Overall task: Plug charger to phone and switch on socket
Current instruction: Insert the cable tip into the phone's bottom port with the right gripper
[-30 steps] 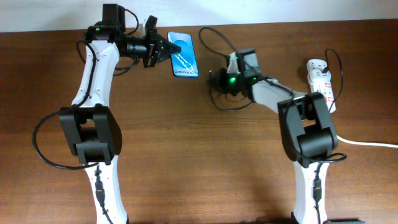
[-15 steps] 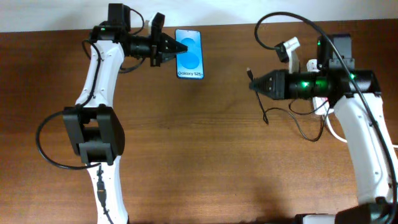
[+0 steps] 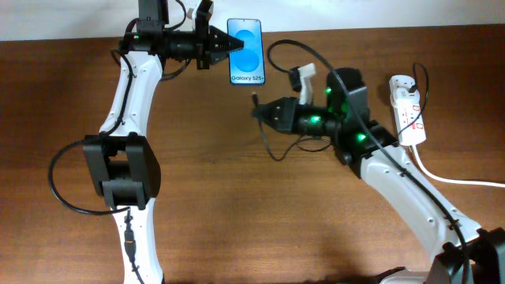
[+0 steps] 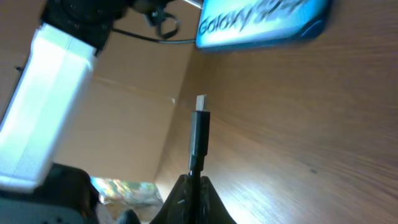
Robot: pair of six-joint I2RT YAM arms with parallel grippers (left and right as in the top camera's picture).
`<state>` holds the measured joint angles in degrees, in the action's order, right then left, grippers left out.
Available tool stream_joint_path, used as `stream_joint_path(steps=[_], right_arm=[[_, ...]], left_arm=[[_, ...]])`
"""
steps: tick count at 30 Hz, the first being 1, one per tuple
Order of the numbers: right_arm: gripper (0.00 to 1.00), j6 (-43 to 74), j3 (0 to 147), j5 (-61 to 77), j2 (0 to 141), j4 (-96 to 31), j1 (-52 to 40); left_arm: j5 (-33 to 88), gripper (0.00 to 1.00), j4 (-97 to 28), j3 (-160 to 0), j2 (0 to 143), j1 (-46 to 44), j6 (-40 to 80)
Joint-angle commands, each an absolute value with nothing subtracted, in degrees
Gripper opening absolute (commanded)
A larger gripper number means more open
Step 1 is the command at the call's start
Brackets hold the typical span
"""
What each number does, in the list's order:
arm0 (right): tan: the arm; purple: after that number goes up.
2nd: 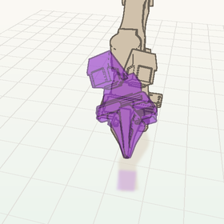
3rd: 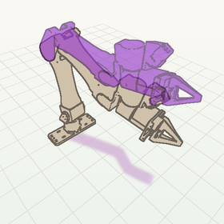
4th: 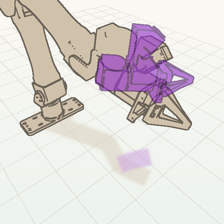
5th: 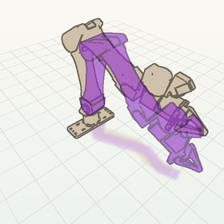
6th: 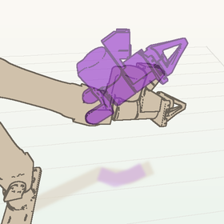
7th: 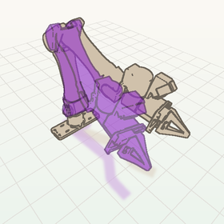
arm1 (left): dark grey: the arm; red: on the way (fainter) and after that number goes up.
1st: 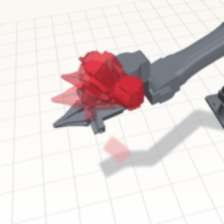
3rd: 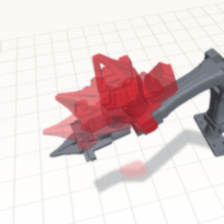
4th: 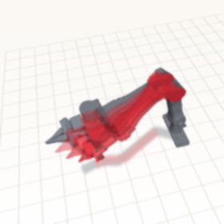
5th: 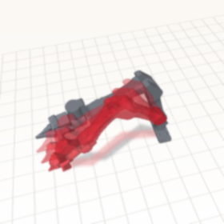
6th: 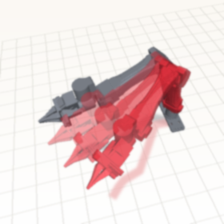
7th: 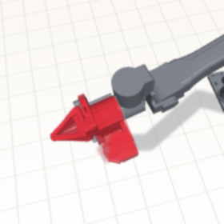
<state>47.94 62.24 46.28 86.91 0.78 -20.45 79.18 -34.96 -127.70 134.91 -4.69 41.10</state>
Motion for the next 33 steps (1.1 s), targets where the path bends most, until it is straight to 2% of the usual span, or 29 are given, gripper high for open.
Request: stream_joint_path(steps=[1, 2, 4, 9, 15, 33], right_arm=[[0.04, 55.86, 62.39, 40.97, 86.74, 4.75, -21.8], [0.04, 56.47, 62.39, 40.64, 87.2, 6.04, -21.78], [0.04, 56.66, 62.39, 40.64, 88.4, 6.76, -21.69], [0.04, 57.56, 62.41, 40.45, 89.21, 12.95, -21.52], [0.04, 57.98, 62.41, 40.23, 89.25, 12.93, -19.09], [0.04, 57.98, 62.41, 40.25, 89.41, 13.1, -19.22]], left_arm=[[79.68, 0.0, -25.28, -128.62, 134.89, -4.6, 55.42], [80.18, 0.0, -19.64, -128.62, 134.89, -4.67, 59.29], [81.28, 0.0, -16.08, -128.62, 134.89, -4.73, 61.49], [83.46, 0.0, -16.14, -128.62, 134.89, -4.71, 61.93], [84.9, 0.0, -16.16, -128.62, 134.89, -4.8, 62.13], [84.29, 0.0, -16.29, -128.62, 134.89, -6.79, 62.08]])
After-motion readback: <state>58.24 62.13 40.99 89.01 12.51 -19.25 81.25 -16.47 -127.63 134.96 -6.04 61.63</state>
